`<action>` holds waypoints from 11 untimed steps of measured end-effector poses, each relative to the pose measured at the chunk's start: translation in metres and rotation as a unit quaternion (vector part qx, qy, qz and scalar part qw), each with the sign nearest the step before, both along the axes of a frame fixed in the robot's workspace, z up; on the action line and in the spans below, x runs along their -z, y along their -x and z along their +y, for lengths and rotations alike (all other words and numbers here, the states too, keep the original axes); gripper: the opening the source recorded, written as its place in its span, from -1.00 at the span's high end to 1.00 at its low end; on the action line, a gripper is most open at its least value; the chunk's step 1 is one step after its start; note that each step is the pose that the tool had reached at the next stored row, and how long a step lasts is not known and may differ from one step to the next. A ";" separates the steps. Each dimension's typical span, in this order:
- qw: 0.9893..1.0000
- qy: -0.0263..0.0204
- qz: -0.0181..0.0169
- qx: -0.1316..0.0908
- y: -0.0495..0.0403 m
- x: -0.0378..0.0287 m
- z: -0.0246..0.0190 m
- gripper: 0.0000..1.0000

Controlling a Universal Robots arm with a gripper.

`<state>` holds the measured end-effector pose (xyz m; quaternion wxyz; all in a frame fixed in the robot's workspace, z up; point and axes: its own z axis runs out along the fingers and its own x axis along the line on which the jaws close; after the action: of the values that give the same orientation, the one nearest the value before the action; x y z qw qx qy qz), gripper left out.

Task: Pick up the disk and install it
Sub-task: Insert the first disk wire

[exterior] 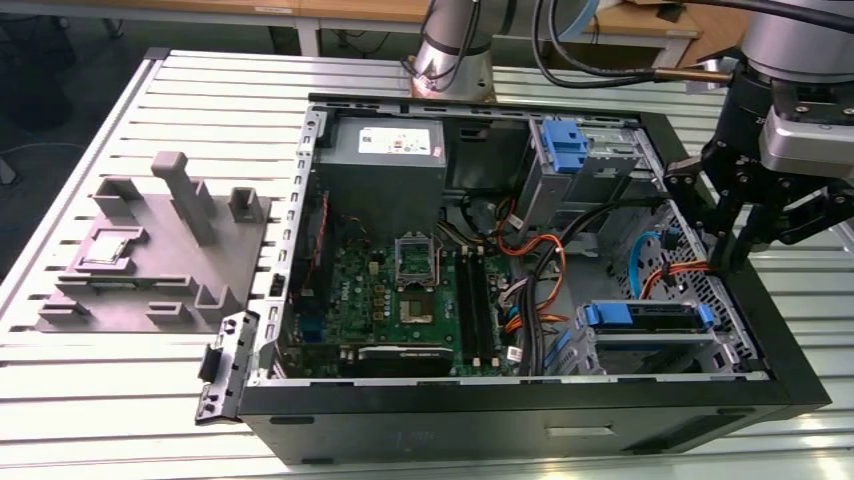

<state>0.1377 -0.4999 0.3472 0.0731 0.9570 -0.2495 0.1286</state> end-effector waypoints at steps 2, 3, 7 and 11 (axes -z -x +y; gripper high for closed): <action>1.000 0.000 0.000 0.000 0.0000 0.0000 0.0000 0.52; 1.000 0.000 0.000 0.000 0.0000 0.0000 0.0000 0.55; 1.000 0.000 0.000 0.000 0.0001 -0.0042 0.0000 0.67; 1.000 0.000 0.000 0.000 0.0000 -0.0062 0.0000 0.67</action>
<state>0.1377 -0.5000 0.3534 0.0732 0.9571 -0.2494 0.1283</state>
